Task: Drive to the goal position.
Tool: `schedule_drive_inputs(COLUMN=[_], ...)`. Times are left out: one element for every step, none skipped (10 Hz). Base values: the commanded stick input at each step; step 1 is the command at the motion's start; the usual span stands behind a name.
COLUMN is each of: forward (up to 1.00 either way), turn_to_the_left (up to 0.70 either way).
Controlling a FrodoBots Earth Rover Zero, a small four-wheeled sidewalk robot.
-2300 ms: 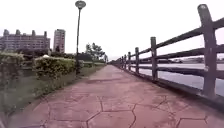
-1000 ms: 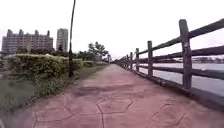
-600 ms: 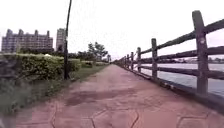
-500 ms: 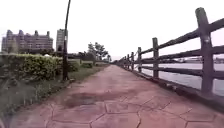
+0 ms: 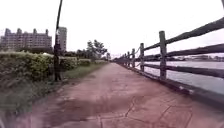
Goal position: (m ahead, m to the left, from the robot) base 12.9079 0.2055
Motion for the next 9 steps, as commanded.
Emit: schedule_drive_inputs(forward=[1.0,1.0,1.0,1.0,1.0,1.0,1.0,1.0,1.0], turn_to_the_left=[0.0,0.0,0.0,0.0,0.0,0.0,0.0,0.0,0.0])
